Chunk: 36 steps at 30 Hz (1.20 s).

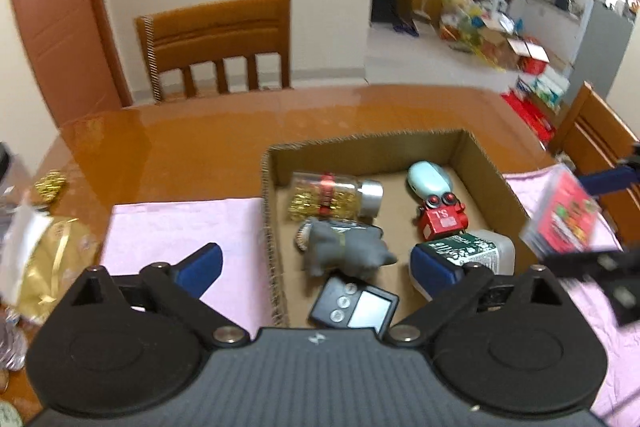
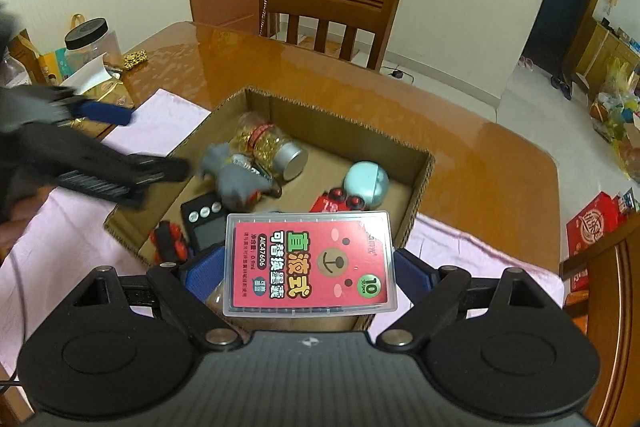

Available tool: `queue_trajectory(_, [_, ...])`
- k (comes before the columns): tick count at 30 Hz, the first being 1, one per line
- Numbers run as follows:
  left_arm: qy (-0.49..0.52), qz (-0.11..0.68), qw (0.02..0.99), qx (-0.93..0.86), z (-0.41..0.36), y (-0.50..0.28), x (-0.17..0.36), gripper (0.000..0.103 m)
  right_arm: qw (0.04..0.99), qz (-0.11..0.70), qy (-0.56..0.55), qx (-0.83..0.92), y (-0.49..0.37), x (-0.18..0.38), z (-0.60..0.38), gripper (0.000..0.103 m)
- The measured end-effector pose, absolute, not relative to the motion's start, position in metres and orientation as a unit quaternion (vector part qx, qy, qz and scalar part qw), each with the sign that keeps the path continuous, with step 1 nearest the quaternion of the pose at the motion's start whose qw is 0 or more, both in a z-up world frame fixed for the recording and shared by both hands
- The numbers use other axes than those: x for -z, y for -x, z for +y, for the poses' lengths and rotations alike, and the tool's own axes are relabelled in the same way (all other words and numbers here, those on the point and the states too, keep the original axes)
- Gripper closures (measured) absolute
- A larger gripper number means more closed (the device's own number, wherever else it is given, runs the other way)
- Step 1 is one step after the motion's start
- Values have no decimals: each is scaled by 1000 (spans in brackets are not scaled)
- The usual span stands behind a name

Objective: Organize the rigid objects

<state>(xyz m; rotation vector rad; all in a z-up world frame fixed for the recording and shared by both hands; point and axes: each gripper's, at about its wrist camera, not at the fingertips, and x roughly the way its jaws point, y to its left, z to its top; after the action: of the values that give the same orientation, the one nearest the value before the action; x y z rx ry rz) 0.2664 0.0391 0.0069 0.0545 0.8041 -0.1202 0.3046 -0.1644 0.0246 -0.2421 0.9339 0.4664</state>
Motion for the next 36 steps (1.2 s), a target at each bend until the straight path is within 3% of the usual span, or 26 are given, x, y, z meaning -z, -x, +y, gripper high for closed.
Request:
queue_trajectory(7, [-17, 355, 935, 9, 58, -223, -19, 1, 849, 455, 141, -229, -337, -17, -142, 11])
queue_trajectory(19, [-2, 380, 925, -16, 72, -182, -1, 1, 814, 481, 237, -224, -381, 23, -104, 11])
queue_trajectory(22, [1, 378, 925, -22, 74, -176, -2, 1, 813, 486, 236, -218, -391, 30, -101, 8])
queue_trajectory(24, [1, 377, 926, -24, 76, -174, -3, 1, 817, 482, 235, -213, -396, 31, -99, 0])
queue_trajectory(36, [10, 383, 923, -30, 76, -177, -10, 1, 823, 493, 196, -204, -384, 14, -105, 0])
